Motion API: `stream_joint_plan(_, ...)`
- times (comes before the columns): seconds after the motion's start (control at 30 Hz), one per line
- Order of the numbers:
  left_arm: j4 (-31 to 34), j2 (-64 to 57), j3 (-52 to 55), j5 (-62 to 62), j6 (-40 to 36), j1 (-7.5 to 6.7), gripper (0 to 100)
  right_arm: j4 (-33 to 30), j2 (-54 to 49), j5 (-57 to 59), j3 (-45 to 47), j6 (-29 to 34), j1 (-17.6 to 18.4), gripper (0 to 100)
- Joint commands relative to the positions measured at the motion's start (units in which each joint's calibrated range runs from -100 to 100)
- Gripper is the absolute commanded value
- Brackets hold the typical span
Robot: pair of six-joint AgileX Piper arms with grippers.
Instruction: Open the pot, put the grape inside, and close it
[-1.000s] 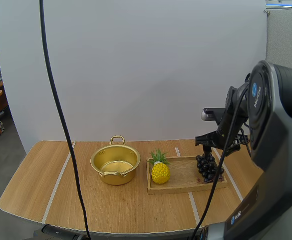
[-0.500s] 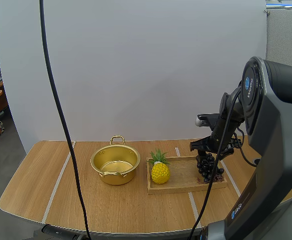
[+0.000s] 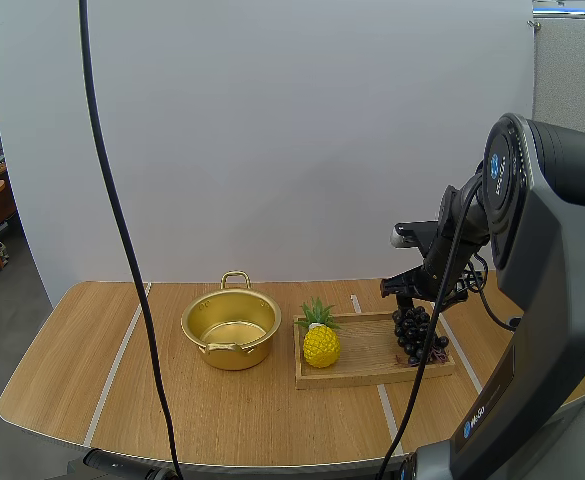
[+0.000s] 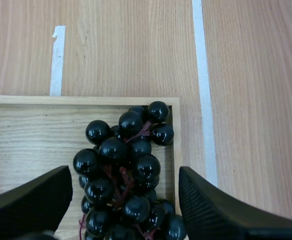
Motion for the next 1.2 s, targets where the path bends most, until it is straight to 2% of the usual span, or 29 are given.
stream_joint_plan(0.0,0.1,-0.3,-0.4,-1.9,-0.3,-0.11,0,-0.1,-0.1,-0.7,-0.3,-0.4,0.0,100)
stream_joint_plan(0.47,0.1,-0.3,-0.4,-1.9,-0.3,-0.11,0,0.1,13.0,-0.8,-0.3,-0.4,0.0,100)
stream_joint_plan(0.9,0.1,-0.3,-0.4,-1.9,-0.3,-0.11,0,0.8,13.7,-4.4,-0.3,-0.4,0.0,100)
stream_joint_plan(0.93,0.1,-0.3,-0.4,-1.9,-0.3,-0.11,0,1.2,13.7,-4.4,-0.3,-0.4,0.0,85)
stream_joint_plan(1.03,0.1,-0.3,-0.4,-1.9,-0.3,-0.11,0,1.1,13.7,-3.0,-0.3,-0.4,0.0,1)
stream_joint_plan(1.17,0.1,-0.3,-0.4,-1.9,-0.3,-0.11,0,1.5,13.7,-3.0,-0.3,-0.2,0.0,0)
